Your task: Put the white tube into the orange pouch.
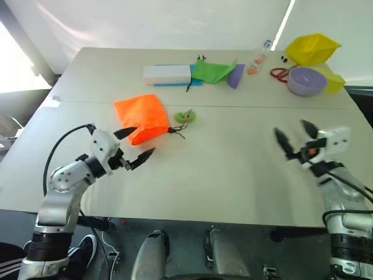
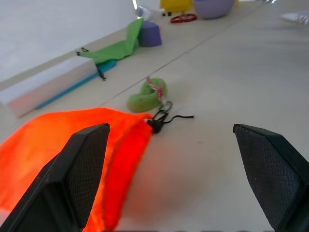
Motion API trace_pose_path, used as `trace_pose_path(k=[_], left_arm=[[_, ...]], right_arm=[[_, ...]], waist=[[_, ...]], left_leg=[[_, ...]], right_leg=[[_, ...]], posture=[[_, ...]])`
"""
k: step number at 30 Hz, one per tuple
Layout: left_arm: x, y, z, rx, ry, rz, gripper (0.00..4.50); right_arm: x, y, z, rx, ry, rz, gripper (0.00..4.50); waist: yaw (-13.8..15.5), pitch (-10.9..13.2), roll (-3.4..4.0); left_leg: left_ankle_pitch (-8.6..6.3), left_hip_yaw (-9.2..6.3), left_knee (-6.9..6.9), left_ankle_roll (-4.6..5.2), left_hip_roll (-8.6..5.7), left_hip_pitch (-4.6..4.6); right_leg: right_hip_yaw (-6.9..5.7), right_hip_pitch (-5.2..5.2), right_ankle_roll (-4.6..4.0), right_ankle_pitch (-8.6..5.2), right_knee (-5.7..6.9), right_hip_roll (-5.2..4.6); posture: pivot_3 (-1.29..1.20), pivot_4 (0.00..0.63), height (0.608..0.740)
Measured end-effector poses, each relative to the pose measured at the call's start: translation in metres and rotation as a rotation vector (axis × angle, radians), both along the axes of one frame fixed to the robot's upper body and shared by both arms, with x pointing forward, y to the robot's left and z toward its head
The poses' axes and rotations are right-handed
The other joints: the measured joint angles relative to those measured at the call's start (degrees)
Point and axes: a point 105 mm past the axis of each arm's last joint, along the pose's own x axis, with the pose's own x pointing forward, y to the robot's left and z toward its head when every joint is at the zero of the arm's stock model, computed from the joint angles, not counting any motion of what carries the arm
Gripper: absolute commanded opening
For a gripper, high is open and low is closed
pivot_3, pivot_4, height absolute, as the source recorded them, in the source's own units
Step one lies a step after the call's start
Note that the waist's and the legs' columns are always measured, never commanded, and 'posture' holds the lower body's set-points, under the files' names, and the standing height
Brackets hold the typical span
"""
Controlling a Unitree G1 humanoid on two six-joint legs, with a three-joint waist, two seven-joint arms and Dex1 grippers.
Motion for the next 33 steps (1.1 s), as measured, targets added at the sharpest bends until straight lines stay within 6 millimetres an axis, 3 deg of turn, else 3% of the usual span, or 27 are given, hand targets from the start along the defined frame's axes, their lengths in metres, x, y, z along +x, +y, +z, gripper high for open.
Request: trace_pose_path(k=[5,10,13,16,22,25,29,32,33], left_arm=[[0.024,0.013,-0.013,0.148,-0.054,0.159,4.37],[0.037,0.012,-0.022,0.215,-0.089,0.229,4.37],[0.043,-0.002,-0.027,0.208,-0.100,0.229,4.37],[0.048,-0.003,-0.026,0.211,-0.122,0.259,4.37],[0.055,-0.002,-0.026,0.236,-0.144,0.303,4.37],[0.057,-0.002,-0.025,0.242,-0.153,0.315,3.47],[0.059,-0.001,-0.028,0.243,-0.137,0.333,1.34],[0.058,-0.004,-0.030,0.247,-0.129,0.319,0.03],[0.058,-0.005,-0.031,0.245,-0.126,0.314,0.03]], right_arm=[[-0.021,0.066,-0.006,-0.096,0.067,0.313,4.44],[-0.018,0.082,-0.003,-0.109,0.066,0.347,4.44],[-0.028,0.102,-0.020,-0.148,0.116,0.428,4.44],[-0.033,0.110,-0.033,-0.149,0.154,0.450,4.44],[-0.027,0.118,-0.026,-0.108,0.121,0.432,4.44],[-0.025,0.118,-0.025,-0.110,0.115,0.423,4.50],[-0.023,0.115,-0.025,-0.120,0.114,0.402,4.50],[-0.023,0.114,-0.024,-0.121,0.112,0.396,4.50],[-0.022,0.114,-0.023,-0.121,0.110,0.392,4.50]], waist=[[0.9,0.0,-0.04],[1.2,0.0,-0.05],[1.2,0.0,-0.09],[0.9,0.0,-0.09],[1.0,0.0,-0.10],[1.0,0.0,-0.10],[1.1,0.0,-0.10],[1.1,0.0,-0.10],[1.0,0.0,-0.10]], left_leg=[[0.00,0.08,0.06,0.00,-0.07,-0.15],[-0.01,0.11,0.07,-0.02,-0.08,-0.15],[-0.01,0.07,0.03,-0.02,-0.07,-0.18],[-0.01,0.13,0.01,-0.02,-0.08,-0.19],[-0.01,0.10,0.08,-0.02,-0.07,-0.13],[-0.01,0.10,0.08,-0.02,-0.07,-0.14],[-0.01,0.11,0.06,-0.02,-0.09,-0.16],[-0.01,0.11,0.07,-0.02,-0.09,-0.16],[-0.01,0.11,0.08,-0.02,-0.09,-0.15]], right_leg=[[0.00,-0.12,0.04,0.02,-0.05,-0.13],[-0.02,-0.11,0.06,0.03,-0.08,-0.19],[-0.10,-0.12,0.07,0.03,-0.09,-0.17],[-0.07,-0.16,0.11,0.04,-0.07,-0.17],[-0.08,-0.15,0.10,0.06,0.03,-0.11],[-0.08,-0.13,0.09,0.07,0.00,-0.12],[-0.08,-0.14,0.13,0.08,-0.01,-0.13],[-0.08,-0.14,0.14,0.09,0.00,-0.13],[-0.08,-0.14,0.12,0.08,0.01,-0.13]], posture=[[0.00,0.150,0.740],[0.00,0.150,0.740],[0.00,0.150,0.740],[0.00,0.150,0.740],[0.00,0.150,0.740],[0.00,0.150,0.740],[0.00,0.150,0.740],[0.00,0.150,0.740],[0.00,0.150,0.740]])
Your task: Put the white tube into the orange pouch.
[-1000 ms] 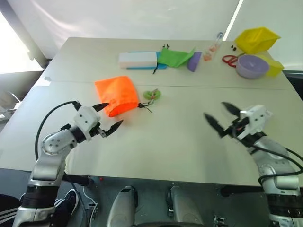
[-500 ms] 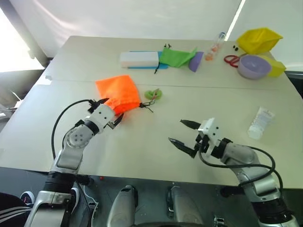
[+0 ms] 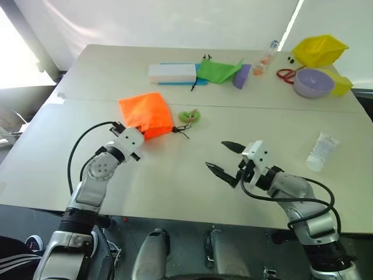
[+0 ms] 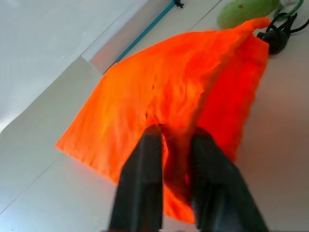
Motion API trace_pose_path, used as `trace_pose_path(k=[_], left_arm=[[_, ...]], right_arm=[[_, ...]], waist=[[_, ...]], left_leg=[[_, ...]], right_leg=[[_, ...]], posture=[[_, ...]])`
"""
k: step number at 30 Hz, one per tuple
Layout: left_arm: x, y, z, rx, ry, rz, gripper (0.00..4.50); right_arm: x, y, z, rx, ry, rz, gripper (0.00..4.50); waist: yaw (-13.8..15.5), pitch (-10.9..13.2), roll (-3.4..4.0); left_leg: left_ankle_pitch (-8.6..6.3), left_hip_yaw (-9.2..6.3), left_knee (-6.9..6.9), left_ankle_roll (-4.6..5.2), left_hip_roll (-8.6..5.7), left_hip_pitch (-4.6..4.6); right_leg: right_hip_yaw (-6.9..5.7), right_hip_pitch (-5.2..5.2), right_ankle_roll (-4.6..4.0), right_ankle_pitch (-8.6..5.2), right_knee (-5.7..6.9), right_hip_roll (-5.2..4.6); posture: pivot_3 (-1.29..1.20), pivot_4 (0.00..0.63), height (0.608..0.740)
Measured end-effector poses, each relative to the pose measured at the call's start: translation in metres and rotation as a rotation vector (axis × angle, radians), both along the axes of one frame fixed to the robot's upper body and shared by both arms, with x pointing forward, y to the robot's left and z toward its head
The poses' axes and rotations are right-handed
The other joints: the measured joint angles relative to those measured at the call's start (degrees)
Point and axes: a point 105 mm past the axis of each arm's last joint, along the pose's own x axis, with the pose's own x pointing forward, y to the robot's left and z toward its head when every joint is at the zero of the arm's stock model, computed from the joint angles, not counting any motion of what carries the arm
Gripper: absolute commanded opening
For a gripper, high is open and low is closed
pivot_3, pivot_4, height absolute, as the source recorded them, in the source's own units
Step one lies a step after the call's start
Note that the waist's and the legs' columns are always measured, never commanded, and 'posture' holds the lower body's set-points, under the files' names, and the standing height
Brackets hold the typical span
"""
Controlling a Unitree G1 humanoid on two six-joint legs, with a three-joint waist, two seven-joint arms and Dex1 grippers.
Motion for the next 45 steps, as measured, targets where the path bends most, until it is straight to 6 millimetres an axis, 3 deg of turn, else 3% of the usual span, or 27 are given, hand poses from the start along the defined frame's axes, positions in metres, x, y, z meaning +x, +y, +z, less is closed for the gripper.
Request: trace_pose_path(k=[10,21,31,38,45], left_arm=[[-0.008,-0.004,0.002,0.023,0.008,-0.051,0.03],[-0.042,0.001,0.014,0.053,0.021,-0.161,0.03],[-0.083,0.004,0.007,0.059,0.127,-0.377,0.03],[-0.076,0.013,0.012,0.061,0.108,-0.367,0.03],[-0.071,-0.009,0.003,-0.003,0.095,-0.375,0.03]], right_arm=[[0.003,-0.002,0.001,-0.001,-0.004,-0.022,4.50],[0.010,-0.004,0.001,-0.007,-0.009,-0.026,4.50],[0.014,-0.005,0.000,-0.011,-0.014,-0.007,4.50],[0.014,-0.004,0.001,-0.018,-0.021,0.003,4.50],[0.014,-0.011,0.001,-0.043,-0.022,-0.004,4.50]], waist=[[0.0,0.0,0.00],[-0.1,0.0,0.00],[0.0,0.0,0.01],[0.0,0.0,0.01],[0.0,0.0,0.01]], left_leg=[[0.00,0.00,-0.01,0.00,0.01,0.00],[0.00,0.01,-0.01,0.00,0.04,0.01],[0.00,0.02,-0.02,0.00,0.09,0.00],[0.00,0.05,-0.02,-0.01,0.07,0.00],[0.00,0.05,-0.01,0.00,0.05,0.00]], right_leg=[[0.01,0.00,0.00,0.00,0.00,0.01],[0.03,-0.01,-0.04,-0.02,0.00,0.00],[0.03,-0.05,-0.07,-0.03,-0.02,-0.02],[0.04,-0.04,-0.07,-0.03,-0.02,-0.04],[0.04,-0.02,-0.04,-0.02,0.00,-0.02]], posture=[[0.00,0.150,0.740],[0.00,0.150,0.740],[0.00,0.150,0.740],[0.00,0.150,0.740],[0.00,0.150,0.740]])
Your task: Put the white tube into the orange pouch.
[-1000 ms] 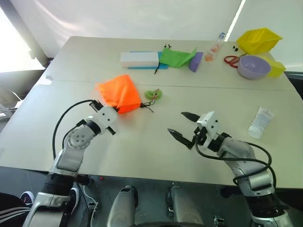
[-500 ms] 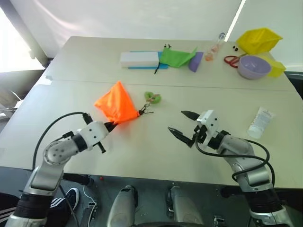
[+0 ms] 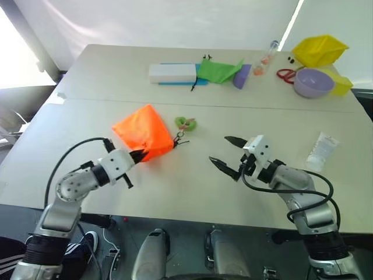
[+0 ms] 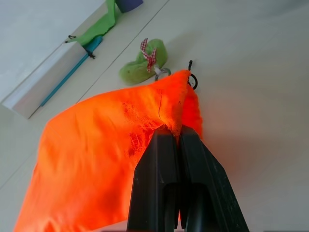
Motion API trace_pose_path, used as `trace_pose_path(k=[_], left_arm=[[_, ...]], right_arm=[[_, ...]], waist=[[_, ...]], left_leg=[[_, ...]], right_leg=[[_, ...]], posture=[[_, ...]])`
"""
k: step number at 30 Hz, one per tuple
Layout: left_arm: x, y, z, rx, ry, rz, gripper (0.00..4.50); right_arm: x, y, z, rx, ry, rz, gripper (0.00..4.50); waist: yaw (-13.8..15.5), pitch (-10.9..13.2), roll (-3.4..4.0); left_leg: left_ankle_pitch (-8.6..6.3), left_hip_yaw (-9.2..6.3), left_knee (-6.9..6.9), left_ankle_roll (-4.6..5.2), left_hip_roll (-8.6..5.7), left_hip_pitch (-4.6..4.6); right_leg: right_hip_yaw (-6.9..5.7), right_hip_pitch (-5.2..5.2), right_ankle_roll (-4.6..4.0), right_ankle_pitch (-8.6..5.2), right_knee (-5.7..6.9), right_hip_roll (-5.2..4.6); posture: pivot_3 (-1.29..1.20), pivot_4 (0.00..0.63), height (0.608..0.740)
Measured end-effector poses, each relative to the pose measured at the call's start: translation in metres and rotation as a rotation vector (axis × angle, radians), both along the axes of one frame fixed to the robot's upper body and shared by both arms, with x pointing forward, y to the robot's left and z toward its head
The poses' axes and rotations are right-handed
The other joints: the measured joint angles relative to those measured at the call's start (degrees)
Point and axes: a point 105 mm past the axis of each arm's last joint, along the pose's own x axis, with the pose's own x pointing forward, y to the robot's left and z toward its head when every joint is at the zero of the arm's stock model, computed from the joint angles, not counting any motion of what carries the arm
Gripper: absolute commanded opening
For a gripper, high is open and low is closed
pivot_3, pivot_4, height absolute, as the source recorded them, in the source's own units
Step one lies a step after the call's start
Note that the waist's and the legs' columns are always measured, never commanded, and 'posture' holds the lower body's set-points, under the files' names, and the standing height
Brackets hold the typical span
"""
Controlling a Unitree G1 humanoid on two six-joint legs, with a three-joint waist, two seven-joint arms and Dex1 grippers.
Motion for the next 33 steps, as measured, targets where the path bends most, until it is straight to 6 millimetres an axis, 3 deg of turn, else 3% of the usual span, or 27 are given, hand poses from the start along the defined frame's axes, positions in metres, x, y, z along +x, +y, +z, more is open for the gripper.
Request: trace_pose_path(k=[5,12,18,22,26,29,33], left_arm=[[0.001,-0.003,-0.002,0.001,0.008,-0.002,0.03],[0.000,-0.001,-0.001,0.018,0.014,-0.014,0.03],[-0.002,0.003,0.006,-0.020,0.012,-0.023,0.03],[-0.003,0.007,0.008,-0.013,0.010,-0.030,0.03],[-0.002,0.007,0.006,-0.019,0.005,-0.033,0.03],[-0.001,0.003,0.003,-0.035,0.011,-0.040,0.03],[0.001,0.004,0.003,-0.034,0.016,-0.038,0.03]], right_arm=[[-0.003,-0.002,-0.005,-0.001,0.022,-0.005,4.50],[0.003,-0.019,0.003,0.021,0.007,-0.082,4.50],[0.013,-0.064,0.005,0.007,0.002,-0.327,4.50],[0.015,-0.110,-0.003,-0.063,0.050,-0.624,4.50],[0.013,-0.132,0.015,-0.084,0.002,-0.873,4.50],[0.003,-0.146,0.021,-0.085,-0.039,-1.027,4.50],[-0.018,-0.172,-0.001,-0.099,0.053,-1.217,4.50]], waist=[[-0.1,0.0,0.00],[0.0,0.0,0.00],[0.1,0.0,0.00],[0.0,0.0,0.01],[-0.1,0.0,0.02],[0.2,0.0,0.02],[0.0,0.0,0.02]], left_leg=[[0.00,-0.01,0.01,0.00,0.02,0.02],[0.00,0.00,0.00,0.00,0.02,0.01],[0.00,0.00,0.00,0.00,0.02,0.01],[0.00,0.03,0.00,0.00,0.01,0.00],[0.00,0.01,-0.01,0.00,0.05,0.03],[0.00,-0.01,-0.02,0.00,0.04,-0.01],[0.00,0.07,-0.01,0.00,-0.02,-0.06]], right_leg=[[0.00,-0.01,-0.01,0.00,0.03,0.04],[0.00,0.00,-0.01,0.00,0.02,0.02],[0.00,0.00,-0.02,-0.01,0.01,0.02],[0.04,-0.02,-0.03,0.00,0.01,0.00],[0.05,-0.04,-0.06,0.01,0.04,0.05],[0.03,-0.04,-0.05,0.00,0.02,0.05],[0.07,-0.04,-0.03,0.00,-0.05,-0.05]], posture=[[0.00,0.150,0.740],[0.00,0.150,0.740],[0.00,0.150,0.740],[0.00,0.150,0.740],[0.00,0.150,0.740],[0.00,0.150,0.740],[0.00,0.150,0.740]])
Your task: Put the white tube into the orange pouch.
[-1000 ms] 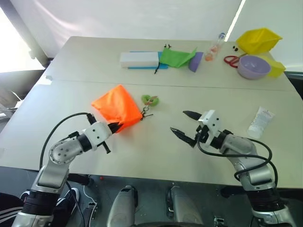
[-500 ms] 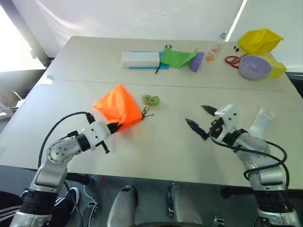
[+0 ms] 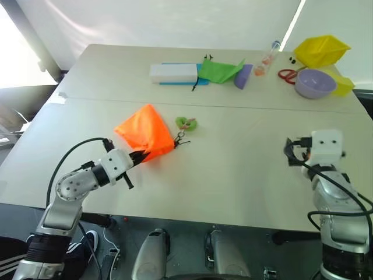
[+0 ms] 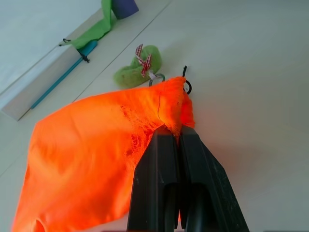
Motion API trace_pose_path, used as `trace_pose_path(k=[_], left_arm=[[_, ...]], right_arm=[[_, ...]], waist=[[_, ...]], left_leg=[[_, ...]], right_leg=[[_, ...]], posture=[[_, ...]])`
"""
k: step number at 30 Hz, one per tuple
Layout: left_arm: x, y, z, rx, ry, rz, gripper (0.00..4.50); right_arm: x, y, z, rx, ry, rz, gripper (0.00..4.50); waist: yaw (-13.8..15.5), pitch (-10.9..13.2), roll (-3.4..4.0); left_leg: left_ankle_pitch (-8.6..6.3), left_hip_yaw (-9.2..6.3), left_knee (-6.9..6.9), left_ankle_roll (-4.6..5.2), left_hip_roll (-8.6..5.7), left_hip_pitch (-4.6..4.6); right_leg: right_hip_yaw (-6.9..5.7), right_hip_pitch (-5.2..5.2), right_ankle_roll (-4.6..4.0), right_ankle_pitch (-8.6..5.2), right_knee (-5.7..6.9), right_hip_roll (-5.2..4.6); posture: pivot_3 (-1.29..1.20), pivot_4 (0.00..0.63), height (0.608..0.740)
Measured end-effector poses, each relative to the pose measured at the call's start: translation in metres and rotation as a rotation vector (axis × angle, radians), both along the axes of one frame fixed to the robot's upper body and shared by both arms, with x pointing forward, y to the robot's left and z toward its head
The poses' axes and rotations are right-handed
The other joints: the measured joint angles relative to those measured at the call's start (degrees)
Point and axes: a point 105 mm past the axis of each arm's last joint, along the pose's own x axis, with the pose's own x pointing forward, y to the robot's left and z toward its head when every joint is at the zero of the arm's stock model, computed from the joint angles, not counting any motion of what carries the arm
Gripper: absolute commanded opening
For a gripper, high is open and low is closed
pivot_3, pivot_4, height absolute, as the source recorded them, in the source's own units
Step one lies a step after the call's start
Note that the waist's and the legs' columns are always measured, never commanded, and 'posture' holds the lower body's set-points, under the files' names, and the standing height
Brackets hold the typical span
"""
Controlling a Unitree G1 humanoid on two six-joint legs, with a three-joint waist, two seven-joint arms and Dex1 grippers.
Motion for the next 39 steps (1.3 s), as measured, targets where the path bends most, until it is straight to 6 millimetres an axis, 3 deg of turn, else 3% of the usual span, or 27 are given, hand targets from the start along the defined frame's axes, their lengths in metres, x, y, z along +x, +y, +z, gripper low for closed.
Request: trace_pose_path(k=[6,15,24,27,31,39], left_arm=[[0.000,-0.002,0.000,0.002,0.002,-0.013,0.03],[0.001,-0.003,0.000,0.000,0.002,-0.018,0.03],[0.000,-0.004,0.000,0.000,0.004,-0.019,0.03],[0.000,-0.004,-0.001,0.000,0.005,-0.021,0.00],[-0.001,-0.006,-0.002,0.002,0.010,-0.028,0.00],[-0.001,-0.007,-0.002,0.002,0.009,-0.032,0.00]], right_arm=[[-0.012,-0.011,-0.018,0.083,0.058,-0.143,4.50],[0.004,-0.013,-0.013,0.312,-0.036,-0.215,4.50],[0.006,-0.019,-0.026,0.397,-0.003,-0.264,4.50],[0.007,-0.018,-0.029,0.416,0.000,-0.266,3.69],[0.007,-0.017,-0.029,0.422,0.002,-0.266,1.81],[0.011,-0.013,-0.027,0.405,-0.006,-0.223,1.80]], waist=[[-0.5,0.0,0.02],[-0.4,0.0,0.03],[-0.4,0.0,0.04],[-0.5,0.0,0.04],[-0.5,0.0,0.04],[-0.6,0.0,0.04]], left_leg=[[0.00,0.00,0.00,0.00,0.09,0.09],[0.00,0.02,-0.03,0.01,0.08,0.02],[0.00,0.02,-0.04,0.01,0.08,0.02],[0.00,0.02,-0.05,0.01,0.08,0.02],[0.00,0.02,-0.06,0.01,0.08,0.01],[0.00,0.03,-0.06,0.01,0.08,0.01]], right_leg=[[0.03,-0.02,-0.02,0.01,0.09,0.10],[0.03,-0.08,-0.04,0.02,0.08,0.10],[0.03,-0.11,-0.03,0.02,0.09,0.11],[0.03,-0.11,-0.03,0.02,0.09,0.11],[0.03,-0.12,-0.03,0.01,0.09,0.11],[0.04,-0.14,-0.03,0.01,0.09,0.10]], posture=[[0.00,0.150,0.740],[0.00,0.150,0.740],[0.00,0.150,0.740],[0.00,0.150,0.740],[0.00,0.150,0.740],[0.00,0.150,0.740]])
